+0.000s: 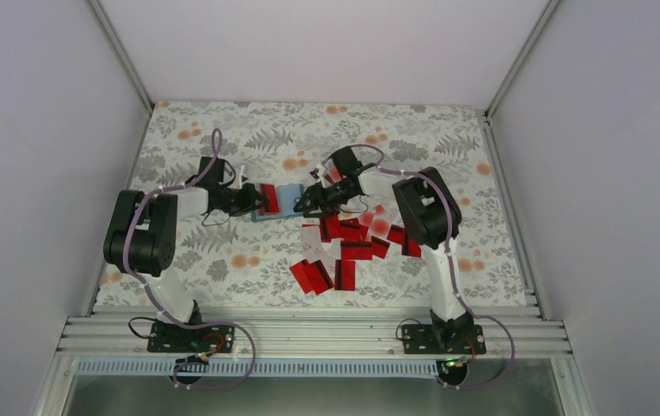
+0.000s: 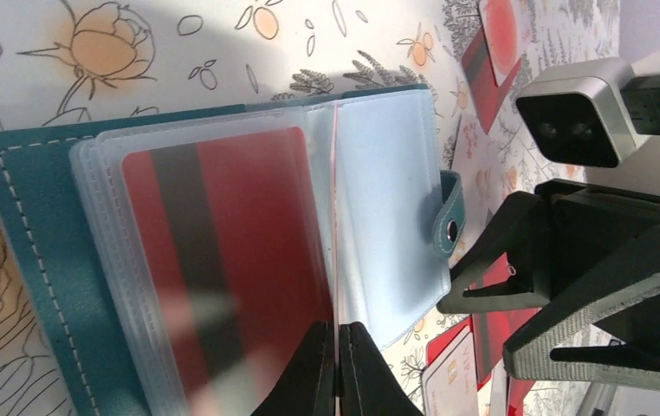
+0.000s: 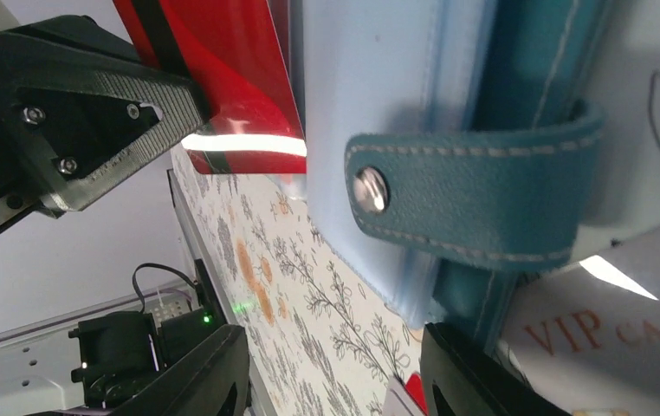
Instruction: Put the credit cards into the card holder
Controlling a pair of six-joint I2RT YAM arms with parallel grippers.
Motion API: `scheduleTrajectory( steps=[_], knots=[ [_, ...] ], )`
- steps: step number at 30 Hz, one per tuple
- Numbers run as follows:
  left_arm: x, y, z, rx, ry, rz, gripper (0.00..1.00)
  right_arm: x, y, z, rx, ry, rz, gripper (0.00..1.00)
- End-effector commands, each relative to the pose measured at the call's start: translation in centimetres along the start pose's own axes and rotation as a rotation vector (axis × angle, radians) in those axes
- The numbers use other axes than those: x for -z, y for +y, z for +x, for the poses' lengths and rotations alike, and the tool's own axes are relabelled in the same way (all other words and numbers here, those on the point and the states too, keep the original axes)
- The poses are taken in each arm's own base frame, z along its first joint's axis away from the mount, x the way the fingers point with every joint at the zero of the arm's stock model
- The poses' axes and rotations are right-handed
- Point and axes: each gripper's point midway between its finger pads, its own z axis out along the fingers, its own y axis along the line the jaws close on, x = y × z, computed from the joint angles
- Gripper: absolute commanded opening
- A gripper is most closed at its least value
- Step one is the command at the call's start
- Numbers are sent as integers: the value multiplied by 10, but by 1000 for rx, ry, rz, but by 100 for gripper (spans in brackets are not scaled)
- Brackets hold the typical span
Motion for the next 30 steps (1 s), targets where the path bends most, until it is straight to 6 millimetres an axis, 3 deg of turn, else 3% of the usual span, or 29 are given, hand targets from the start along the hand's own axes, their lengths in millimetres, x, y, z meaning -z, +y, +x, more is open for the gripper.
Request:
scheduleTrajectory(
  steps=[1, 8, 16, 23, 30],
  knots=[
    [-4, -4, -5, -4, -8, 45, 2, -5, 5, -10, 38, -8, -14, 51],
    [6, -15, -11, 9, -33, 55, 2, -6, -4, -13, 27, -4, -5, 50],
    [1, -8, -8, 51, -28, 70, 2, 3, -1, -17, 40, -18, 5, 50],
    [-5, -4, -4, 115, -14, 77, 2, 21, 4, -22, 58, -56, 34, 50],
    [-8, -1, -3, 135, -8, 82, 2, 39, 8, -39, 63, -115, 41, 49]
  ],
)
